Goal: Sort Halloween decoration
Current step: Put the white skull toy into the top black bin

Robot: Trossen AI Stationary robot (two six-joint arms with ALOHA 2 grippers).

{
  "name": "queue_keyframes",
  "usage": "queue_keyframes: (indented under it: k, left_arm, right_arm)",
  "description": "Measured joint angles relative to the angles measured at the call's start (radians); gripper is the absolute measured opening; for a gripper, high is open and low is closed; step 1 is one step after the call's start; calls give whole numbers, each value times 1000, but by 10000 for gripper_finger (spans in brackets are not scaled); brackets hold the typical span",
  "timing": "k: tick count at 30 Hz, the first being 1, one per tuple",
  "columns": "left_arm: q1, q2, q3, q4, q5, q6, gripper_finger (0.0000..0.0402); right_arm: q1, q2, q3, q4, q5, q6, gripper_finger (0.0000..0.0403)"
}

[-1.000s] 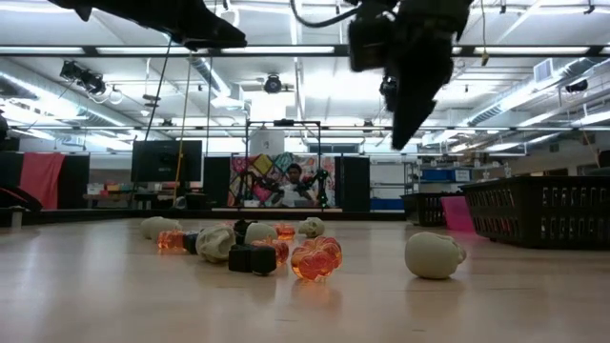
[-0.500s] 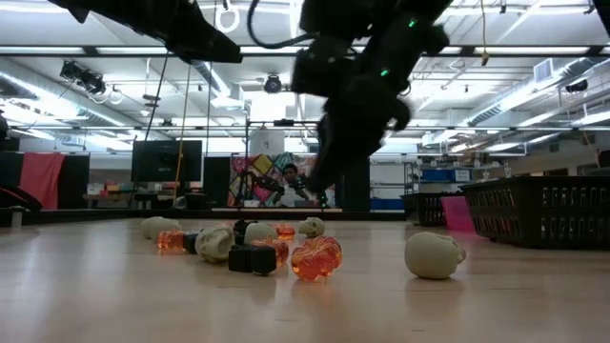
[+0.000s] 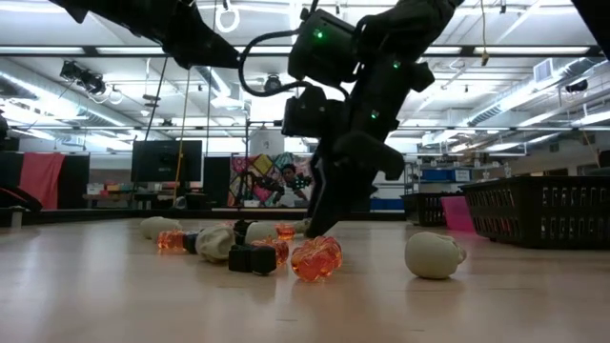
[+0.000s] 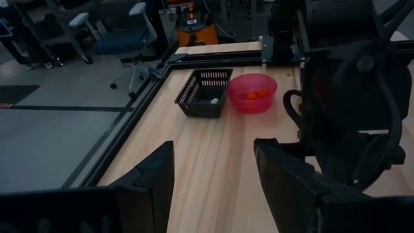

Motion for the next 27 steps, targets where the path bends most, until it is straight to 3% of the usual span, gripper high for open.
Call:
queue_keyframes:
  k: [8, 20, 27]
  left_arm:
    - [0, 0, 0, -1, 0, -1, 192]
    - [0, 0, 0, -2, 0, -2, 192]
    - [0, 0, 0, -2, 0, -2, 192]
  right_arm:
    - [0, 1, 0, 11, -2, 36, 174]
    - [2, 2, -1, 5, 2, 39, 112]
    - [2, 3, -1, 1, 3, 39, 107]
